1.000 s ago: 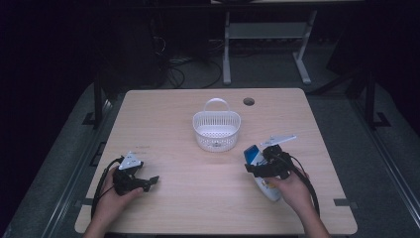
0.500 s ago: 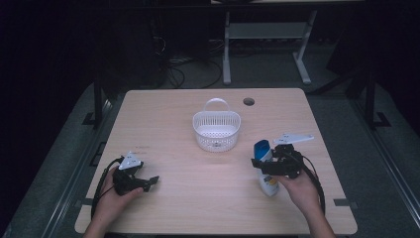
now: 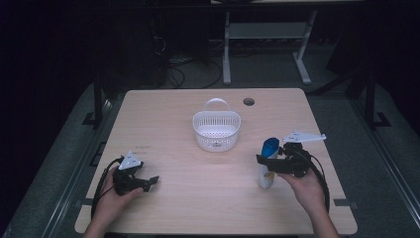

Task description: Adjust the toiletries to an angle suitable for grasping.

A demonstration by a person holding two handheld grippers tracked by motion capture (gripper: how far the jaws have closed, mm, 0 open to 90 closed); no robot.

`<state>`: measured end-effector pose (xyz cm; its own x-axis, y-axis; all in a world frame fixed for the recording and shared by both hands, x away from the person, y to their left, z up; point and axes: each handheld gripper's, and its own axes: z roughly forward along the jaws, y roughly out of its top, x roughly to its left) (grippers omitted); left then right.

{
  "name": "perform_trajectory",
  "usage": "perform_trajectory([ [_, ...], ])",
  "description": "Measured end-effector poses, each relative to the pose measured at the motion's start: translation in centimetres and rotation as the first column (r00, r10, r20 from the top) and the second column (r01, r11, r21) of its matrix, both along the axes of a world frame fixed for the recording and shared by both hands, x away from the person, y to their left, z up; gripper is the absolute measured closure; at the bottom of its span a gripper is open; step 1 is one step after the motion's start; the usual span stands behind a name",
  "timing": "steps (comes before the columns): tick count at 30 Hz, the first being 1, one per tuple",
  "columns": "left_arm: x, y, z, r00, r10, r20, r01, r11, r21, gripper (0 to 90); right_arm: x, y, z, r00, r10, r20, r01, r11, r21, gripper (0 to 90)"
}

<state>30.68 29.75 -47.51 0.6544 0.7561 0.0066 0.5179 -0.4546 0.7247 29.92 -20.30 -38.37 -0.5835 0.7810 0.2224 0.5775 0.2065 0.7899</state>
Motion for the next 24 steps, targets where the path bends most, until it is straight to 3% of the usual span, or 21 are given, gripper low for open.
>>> perform_trajectory([
  [24, 0.0, 0.0, 0.0, 1.0000, 0.000, -0.002, 0.000, 1.0000, 0.000, 13.7, 0.3, 0.1, 2.6, 0.9971, -0.016, 0.074, 0.013, 0.999, 0.044, 34.4],
])
